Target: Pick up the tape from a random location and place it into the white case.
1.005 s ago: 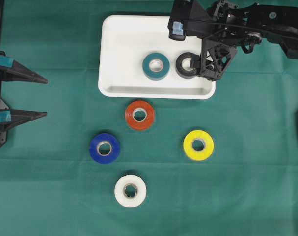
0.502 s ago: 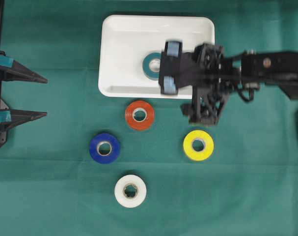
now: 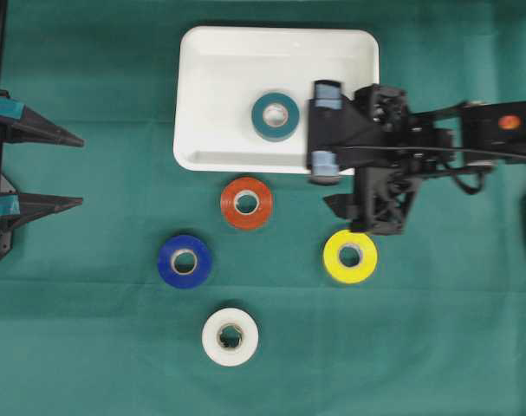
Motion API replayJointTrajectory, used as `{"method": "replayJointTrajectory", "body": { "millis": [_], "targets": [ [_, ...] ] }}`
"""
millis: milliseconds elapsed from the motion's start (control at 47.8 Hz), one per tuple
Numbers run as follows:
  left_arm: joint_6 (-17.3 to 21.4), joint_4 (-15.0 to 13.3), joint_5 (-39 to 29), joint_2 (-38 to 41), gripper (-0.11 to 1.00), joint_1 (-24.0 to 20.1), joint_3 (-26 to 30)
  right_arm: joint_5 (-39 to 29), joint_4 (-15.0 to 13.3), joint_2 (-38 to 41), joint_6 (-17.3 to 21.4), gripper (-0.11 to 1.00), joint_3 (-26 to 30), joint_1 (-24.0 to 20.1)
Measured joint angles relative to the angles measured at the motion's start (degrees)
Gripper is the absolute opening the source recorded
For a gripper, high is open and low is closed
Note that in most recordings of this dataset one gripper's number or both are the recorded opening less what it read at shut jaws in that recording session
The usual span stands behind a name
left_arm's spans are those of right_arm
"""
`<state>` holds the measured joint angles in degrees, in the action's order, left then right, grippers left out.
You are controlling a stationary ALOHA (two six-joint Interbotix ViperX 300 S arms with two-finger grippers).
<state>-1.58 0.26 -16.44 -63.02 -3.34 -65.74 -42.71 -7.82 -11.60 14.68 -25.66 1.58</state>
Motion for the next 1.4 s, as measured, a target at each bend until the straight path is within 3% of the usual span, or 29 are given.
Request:
{"method": "replayJointTrajectory", "body": {
  "millis": [733, 1151, 1402],
  "targets": [
    [-0.09, -0.09, 0.09, 0.00, 0.91, 0.09, -0.09, 11.51, 0.00, -38.23, 0.09, 0.82, -25.40, -0.18],
    [0.00, -0.09, 0.09, 0.00, 0.91, 0.09, -0.09, 21.62, 1.05, -44.38, 1.23, 0.80, -38.94, -0.18],
    [0.00, -0.09, 0.09, 0.00, 0.91, 0.09, -0.09, 23.12, 1.14, -44.74, 1.49, 0.80, -40.34, -0.18]
  ]
}}
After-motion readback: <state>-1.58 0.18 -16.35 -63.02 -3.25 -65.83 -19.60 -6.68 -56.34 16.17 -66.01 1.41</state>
